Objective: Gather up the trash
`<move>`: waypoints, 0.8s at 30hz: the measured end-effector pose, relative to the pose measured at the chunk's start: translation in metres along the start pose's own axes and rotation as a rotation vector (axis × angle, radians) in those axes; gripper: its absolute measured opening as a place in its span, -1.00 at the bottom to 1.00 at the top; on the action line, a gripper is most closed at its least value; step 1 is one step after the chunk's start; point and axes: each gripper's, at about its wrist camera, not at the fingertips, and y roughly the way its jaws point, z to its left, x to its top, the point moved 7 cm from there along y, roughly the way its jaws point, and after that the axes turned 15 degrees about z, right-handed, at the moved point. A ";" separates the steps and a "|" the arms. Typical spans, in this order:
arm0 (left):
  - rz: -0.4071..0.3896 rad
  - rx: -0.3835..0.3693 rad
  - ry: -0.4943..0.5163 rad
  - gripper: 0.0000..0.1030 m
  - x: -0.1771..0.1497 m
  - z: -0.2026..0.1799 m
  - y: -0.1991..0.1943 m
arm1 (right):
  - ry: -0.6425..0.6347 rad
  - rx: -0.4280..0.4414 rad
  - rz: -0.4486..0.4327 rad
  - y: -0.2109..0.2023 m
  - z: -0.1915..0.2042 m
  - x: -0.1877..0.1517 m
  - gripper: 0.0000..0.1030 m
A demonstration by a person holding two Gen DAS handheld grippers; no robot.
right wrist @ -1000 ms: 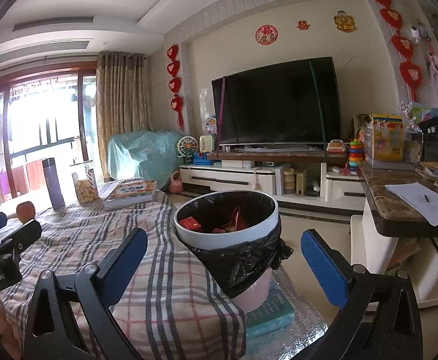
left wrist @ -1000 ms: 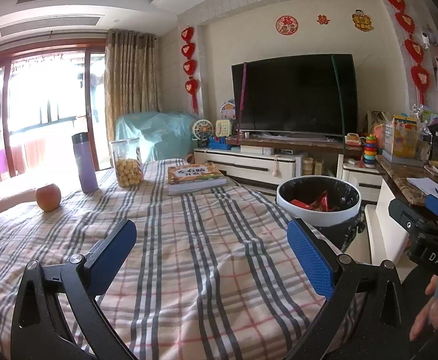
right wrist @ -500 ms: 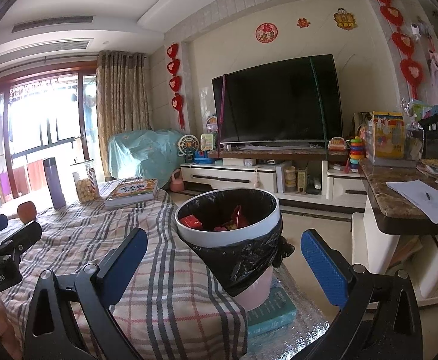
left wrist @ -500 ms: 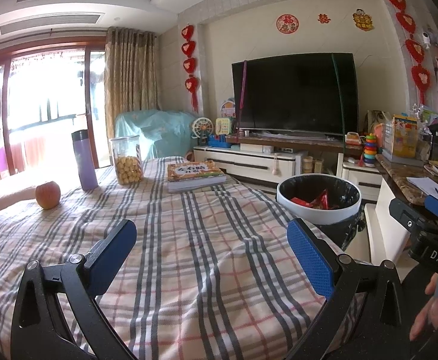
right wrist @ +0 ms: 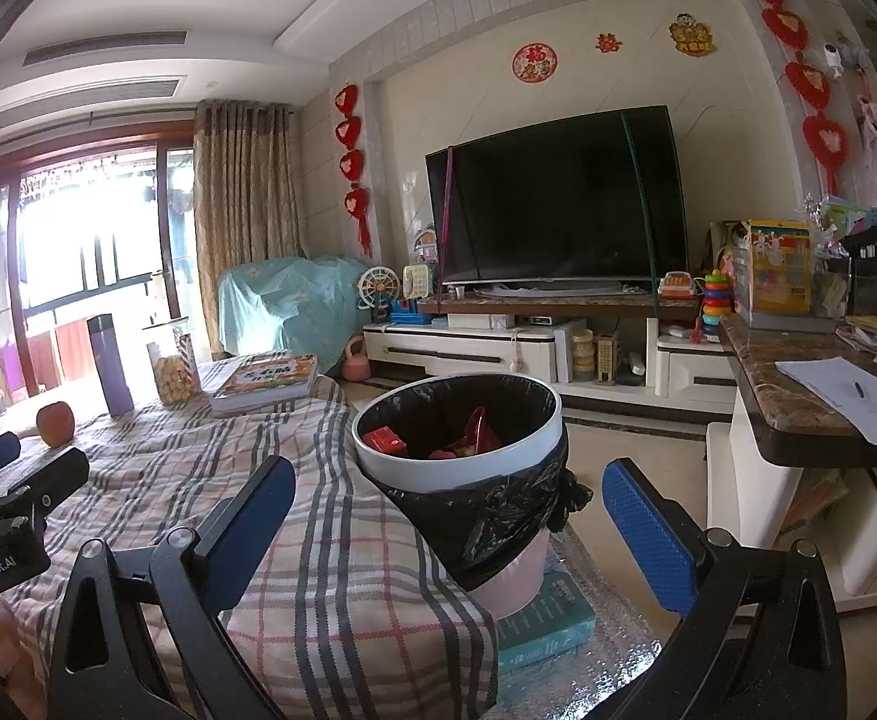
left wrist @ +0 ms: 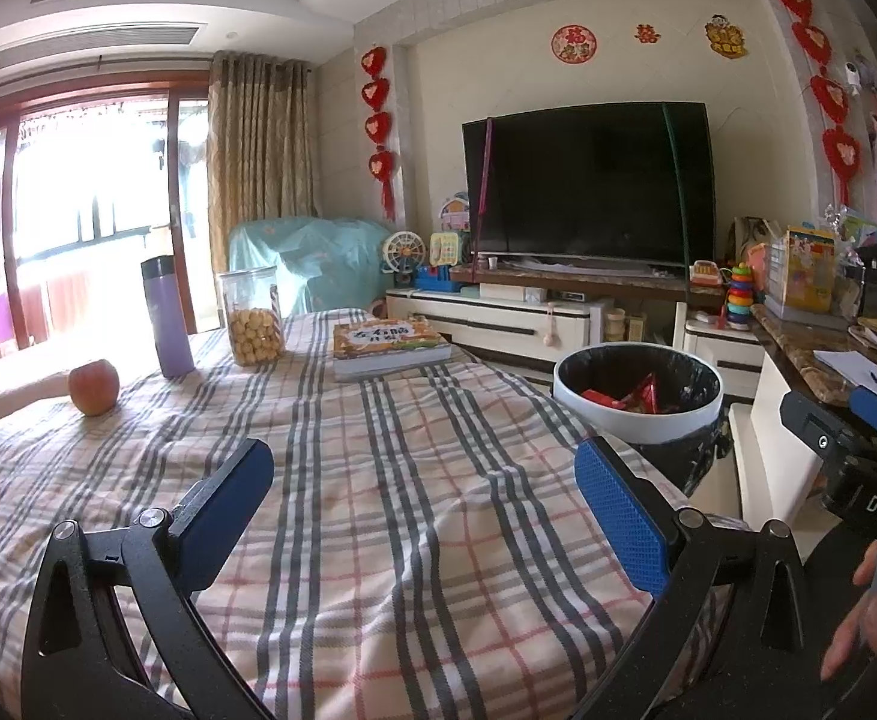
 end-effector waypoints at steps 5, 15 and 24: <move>0.004 -0.001 0.004 1.00 0.000 0.000 0.001 | 0.007 0.012 0.002 0.000 0.002 -0.002 1.00; 0.014 -0.007 0.004 1.00 -0.002 -0.002 0.005 | 0.007 0.023 0.000 -0.003 0.009 -0.004 1.00; 0.020 -0.011 0.004 1.00 -0.005 -0.004 0.009 | 0.018 0.036 0.005 -0.003 0.010 -0.003 1.00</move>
